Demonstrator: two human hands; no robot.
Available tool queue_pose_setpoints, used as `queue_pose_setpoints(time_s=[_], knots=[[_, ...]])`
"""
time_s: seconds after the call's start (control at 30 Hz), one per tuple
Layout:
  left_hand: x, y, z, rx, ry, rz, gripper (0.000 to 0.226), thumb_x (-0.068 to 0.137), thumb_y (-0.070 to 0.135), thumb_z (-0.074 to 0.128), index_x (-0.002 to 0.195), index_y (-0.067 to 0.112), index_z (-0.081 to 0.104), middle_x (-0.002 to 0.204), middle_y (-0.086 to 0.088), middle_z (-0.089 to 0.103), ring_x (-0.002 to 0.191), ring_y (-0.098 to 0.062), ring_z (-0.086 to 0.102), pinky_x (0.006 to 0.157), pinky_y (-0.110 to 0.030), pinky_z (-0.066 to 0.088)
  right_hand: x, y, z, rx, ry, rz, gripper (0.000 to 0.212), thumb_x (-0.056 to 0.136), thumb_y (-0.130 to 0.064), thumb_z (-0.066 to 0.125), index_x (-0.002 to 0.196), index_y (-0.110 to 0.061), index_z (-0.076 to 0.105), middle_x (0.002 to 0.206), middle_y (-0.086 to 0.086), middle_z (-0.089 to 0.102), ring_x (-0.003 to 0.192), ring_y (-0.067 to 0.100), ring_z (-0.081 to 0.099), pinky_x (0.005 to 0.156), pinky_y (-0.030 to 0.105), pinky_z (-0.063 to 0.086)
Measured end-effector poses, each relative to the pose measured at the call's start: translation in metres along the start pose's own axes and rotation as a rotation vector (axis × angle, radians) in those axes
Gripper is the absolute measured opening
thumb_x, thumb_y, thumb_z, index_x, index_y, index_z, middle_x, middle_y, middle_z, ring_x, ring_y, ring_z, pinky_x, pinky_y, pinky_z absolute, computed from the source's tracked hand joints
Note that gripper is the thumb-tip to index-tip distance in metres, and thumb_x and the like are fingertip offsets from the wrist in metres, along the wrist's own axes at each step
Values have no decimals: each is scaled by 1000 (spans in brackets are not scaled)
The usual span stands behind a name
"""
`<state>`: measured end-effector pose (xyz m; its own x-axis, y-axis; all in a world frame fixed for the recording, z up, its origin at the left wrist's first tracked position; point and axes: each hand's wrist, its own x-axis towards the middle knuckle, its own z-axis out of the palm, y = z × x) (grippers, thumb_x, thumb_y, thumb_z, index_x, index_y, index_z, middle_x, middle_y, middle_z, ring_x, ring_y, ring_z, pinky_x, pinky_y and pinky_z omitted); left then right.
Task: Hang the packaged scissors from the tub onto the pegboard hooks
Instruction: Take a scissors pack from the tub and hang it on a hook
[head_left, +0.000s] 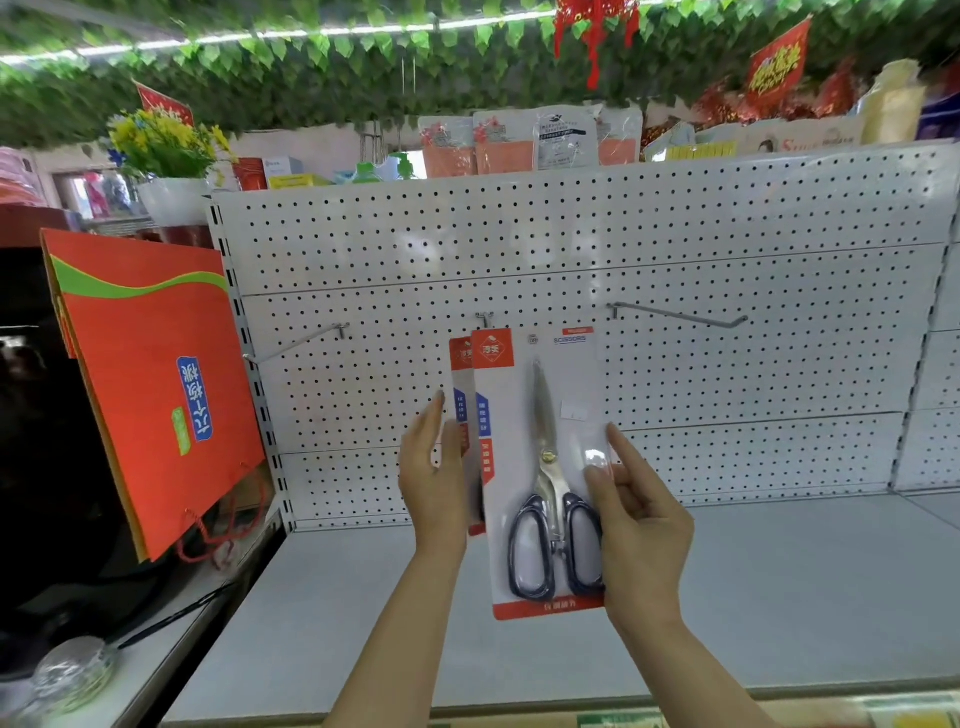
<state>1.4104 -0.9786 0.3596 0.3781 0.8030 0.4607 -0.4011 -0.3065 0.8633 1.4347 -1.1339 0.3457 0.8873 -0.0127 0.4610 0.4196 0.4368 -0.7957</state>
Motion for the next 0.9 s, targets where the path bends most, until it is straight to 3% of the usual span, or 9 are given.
queue_pose_setpoints(time_s=[0.13,0.27,0.4,0.5,0.7,0.83,0.9], knots=[[13,46,-5,-17,-102,102,41,98,43,53,138,48,48,132,20,49,114,8,53,94,-19,43,-1,9,17,-3,-31,9,42,88,-6,65,111,-41,70,70,6,38,64,19,33,66,24,40],[19,67,5,300,-245,225,69,87,44,69,147,44,35,128,18,44,106,4,51,81,-10,42,0,18,25,-4,-34,17,44,88,-4,65,113,-41,69,71,6,36,64,19,32,63,18,38],[26,57,8,456,-246,266,84,80,41,76,151,39,31,133,13,42,93,-4,53,81,-25,49,3,25,26,1,-17,26,44,88,-4,66,113,-40,69,72,5,39,65,16,36,63,13,41],[34,51,10,486,-244,274,87,78,40,78,151,38,30,134,12,42,89,-9,52,83,-28,50,10,29,27,-9,-25,26,44,88,-3,65,114,-37,68,71,6,38,63,15,35,62,13,40],[58,35,20,554,-274,233,86,80,40,75,152,35,29,139,13,38,97,-13,53,89,-39,53,31,53,38,-57,-32,50,43,87,-2,64,119,-32,68,67,2,44,60,17,34,60,16,41],[74,21,29,598,-289,228,86,82,41,74,153,33,27,143,12,34,112,-19,55,83,-33,51,46,72,45,-85,-49,53,42,88,-4,64,121,-29,67,72,-1,50,61,14,39,62,19,44],[83,15,33,630,-277,244,85,83,41,74,153,33,27,144,11,32,119,-14,51,81,-30,48,55,82,49,-112,-52,48,42,88,-6,64,123,-30,66,73,-3,50,60,12,40,63,18,43]])
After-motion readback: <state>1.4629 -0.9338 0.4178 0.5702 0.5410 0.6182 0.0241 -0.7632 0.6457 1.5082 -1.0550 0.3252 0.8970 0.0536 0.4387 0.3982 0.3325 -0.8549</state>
